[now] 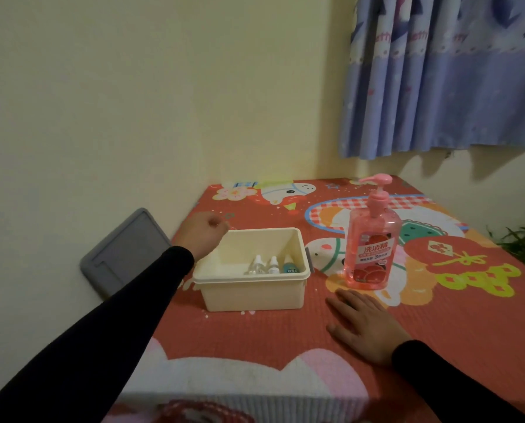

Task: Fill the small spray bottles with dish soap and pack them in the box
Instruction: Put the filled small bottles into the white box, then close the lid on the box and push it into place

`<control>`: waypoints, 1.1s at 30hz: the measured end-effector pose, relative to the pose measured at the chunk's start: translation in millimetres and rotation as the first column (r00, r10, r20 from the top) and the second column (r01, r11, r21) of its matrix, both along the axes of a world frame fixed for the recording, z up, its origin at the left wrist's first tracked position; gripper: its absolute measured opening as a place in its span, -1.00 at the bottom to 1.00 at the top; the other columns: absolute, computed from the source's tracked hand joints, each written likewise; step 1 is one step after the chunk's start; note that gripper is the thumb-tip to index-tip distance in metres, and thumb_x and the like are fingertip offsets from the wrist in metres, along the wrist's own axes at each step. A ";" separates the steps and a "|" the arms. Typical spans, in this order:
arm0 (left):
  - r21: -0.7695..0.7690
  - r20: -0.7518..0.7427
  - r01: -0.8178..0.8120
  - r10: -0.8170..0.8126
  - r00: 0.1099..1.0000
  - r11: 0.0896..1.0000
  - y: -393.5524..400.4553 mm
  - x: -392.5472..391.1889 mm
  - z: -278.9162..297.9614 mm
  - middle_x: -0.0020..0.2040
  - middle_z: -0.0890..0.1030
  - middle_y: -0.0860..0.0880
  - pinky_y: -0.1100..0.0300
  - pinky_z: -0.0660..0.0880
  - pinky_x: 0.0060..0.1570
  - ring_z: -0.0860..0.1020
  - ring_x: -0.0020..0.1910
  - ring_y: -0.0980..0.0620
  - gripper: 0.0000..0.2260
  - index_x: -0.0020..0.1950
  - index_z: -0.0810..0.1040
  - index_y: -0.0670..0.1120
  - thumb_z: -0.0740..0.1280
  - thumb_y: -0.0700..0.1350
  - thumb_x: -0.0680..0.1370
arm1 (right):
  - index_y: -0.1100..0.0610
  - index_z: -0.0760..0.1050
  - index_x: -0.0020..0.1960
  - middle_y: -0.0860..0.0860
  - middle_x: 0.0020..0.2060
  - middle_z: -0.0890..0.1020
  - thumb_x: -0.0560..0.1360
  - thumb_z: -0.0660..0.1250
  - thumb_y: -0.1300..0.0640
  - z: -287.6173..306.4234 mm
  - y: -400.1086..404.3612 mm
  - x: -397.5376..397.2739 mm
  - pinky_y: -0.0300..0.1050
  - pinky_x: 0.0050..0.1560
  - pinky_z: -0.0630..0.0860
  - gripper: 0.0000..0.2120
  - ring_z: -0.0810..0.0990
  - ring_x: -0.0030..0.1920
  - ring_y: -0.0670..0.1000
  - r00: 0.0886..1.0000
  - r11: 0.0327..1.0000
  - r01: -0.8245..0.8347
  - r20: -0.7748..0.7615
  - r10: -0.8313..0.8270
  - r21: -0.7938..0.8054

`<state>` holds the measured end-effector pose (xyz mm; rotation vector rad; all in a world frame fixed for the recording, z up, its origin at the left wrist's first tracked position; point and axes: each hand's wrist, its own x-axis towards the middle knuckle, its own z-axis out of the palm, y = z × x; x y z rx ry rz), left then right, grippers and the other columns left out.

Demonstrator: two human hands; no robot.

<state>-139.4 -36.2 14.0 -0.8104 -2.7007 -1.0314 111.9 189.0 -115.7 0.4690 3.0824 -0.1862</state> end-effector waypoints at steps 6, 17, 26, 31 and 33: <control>0.115 -0.045 -0.151 0.157 0.987 0.982 -50.6 11.9 -10.0 0.05 0.62 -0.08 0.14 0.45 -0.02 0.55 -0.03 -0.05 -0.72 0.19 0.56 -0.15 0.28 -0.02 0.57 | -0.17 -0.03 0.55 -0.07 0.56 0.03 0.16 -0.50 -0.53 2.7 -2.5 -1.0 -0.04 0.52 -0.09 0.04 -0.01 0.56 -0.03 1.000 1.000 -0.026 0.002 0.026 0.016; 0.073 0.128 -0.534 0.523 0.842 0.842 -128.5 22.1 -39.7 0.16 0.58 -0.29 0.05 0.44 0.11 0.54 0.15 -0.25 -0.64 0.19 0.51 -0.24 0.31 0.01 0.56 | -0.09 0.15 0.53 -0.06 0.51 0.22 0.25 -0.45 -0.51 11.5 -45.8 -14.6 -0.13 0.45 0.16 0.01 0.25 0.46 -0.04 0.968 0.976 -0.206 -0.128 0.214 0.072; -0.022 0.315 -0.638 0.611 0.726 0.770 -152.9 18.3 -63.3 0.17 0.59 -0.28 0.04 0.47 0.04 0.58 0.10 -0.26 -0.55 0.21 0.53 -0.24 0.35 0.06 0.47 | -0.10 0.26 0.47 -0.12 0.38 0.36 0.31 -0.38 -0.52 12.5 -54.5 -22.6 -0.17 0.29 0.37 -0.06 0.44 0.29 -0.07 0.936 0.975 -0.204 -0.275 0.220 0.085; -0.003 0.373 -0.612 0.569 0.733 0.790 -154.4 11.8 -66.8 0.21 0.57 -0.27 0.02 0.47 0.07 0.56 0.13 -0.27 -0.59 0.23 0.52 -0.21 0.34 0.00 0.48 | -0.09 0.33 0.43 -0.13 0.33 0.42 0.39 -0.30 -0.49 11.6 -52.0 -23.7 -0.22 0.19 0.41 -0.15 0.49 0.22 -0.11 0.921 0.977 -0.187 -0.328 0.211 0.105; 0.006 0.363 -0.621 0.577 0.732 0.784 -155.5 8.8 -67.1 0.22 0.57 -0.27 0.00 0.46 0.10 0.56 0.14 -0.27 -0.64 0.21 0.52 -0.21 0.30 -0.04 0.49 | -0.07 0.39 0.39 -0.12 0.29 0.46 0.43 -0.25 -0.47 13.6 -51.8 -21.5 -0.20 0.16 0.45 -0.19 0.53 0.19 -0.10 0.918 0.978 -0.182 -0.337 0.207 0.107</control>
